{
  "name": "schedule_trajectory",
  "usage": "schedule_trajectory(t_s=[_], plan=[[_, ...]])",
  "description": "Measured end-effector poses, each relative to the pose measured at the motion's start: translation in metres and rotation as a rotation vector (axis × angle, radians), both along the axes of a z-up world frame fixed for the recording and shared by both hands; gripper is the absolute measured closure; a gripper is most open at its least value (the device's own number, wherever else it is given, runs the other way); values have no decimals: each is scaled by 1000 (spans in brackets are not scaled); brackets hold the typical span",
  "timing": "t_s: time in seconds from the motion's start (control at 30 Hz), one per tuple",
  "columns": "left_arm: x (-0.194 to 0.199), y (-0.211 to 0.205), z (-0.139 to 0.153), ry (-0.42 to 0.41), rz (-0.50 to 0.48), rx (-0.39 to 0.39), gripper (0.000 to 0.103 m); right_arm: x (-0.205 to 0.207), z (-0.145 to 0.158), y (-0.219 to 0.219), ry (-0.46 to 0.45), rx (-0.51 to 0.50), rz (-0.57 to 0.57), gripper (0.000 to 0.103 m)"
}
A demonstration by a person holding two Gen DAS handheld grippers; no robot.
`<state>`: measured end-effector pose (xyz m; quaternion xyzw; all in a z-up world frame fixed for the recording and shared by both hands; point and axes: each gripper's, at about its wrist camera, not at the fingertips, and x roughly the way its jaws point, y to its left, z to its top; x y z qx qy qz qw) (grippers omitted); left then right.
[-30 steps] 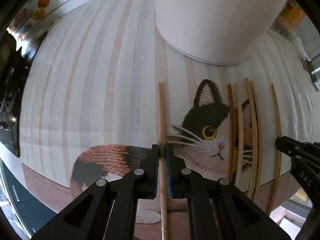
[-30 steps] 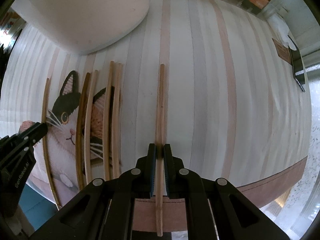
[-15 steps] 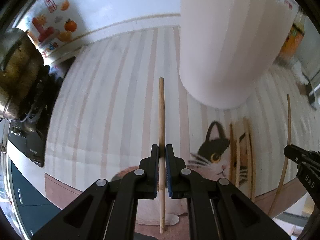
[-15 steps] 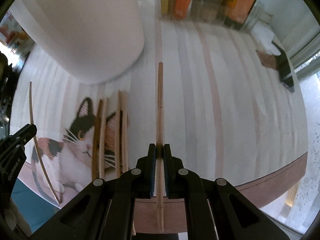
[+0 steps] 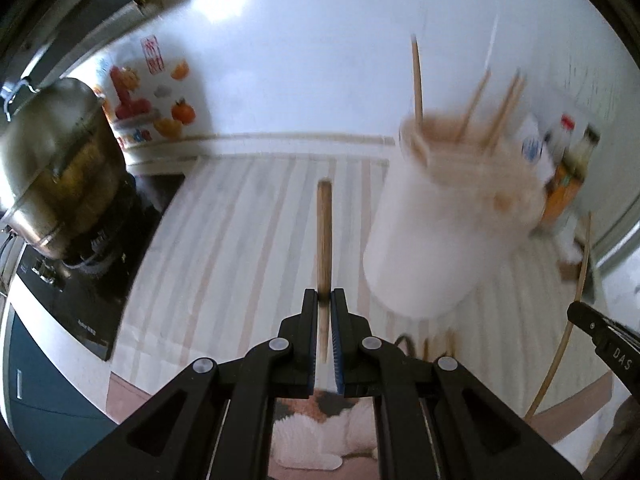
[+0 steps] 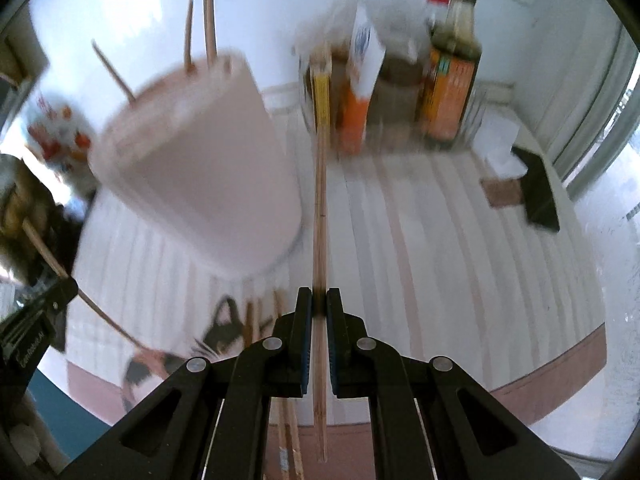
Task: Organize utensils
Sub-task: 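Lift both chopsticks toward the pink utensil holder, then lower both chopsticks into the pink holder and open both tools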
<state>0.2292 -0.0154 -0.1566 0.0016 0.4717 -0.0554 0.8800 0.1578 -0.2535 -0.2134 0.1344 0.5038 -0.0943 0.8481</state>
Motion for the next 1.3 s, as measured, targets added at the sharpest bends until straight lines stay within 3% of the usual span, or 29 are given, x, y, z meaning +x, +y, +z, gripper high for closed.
schedule_trajectory(t_s=[0.37, 0.57, 0.73, 0.97, 1.3], plan=[[29, 27, 128, -168, 25, -243, 99, 31, 104, -15, -263, 85, -18, 96], [65, 13, 168, -227, 11, -292, 99, 73, 144, -16, -377, 106, -11, 96], [95, -11, 169, -206, -24, -268, 99, 116, 158, -24, -435, 143, -35, 96], [125, -38, 138, -100, -71, -236, 99, 165, 154, -24, -468, 132, -36, 96], [140, -57, 100, 1, -97, -196, 99, 188, 135, -20, -513, 117, -10, 96]])
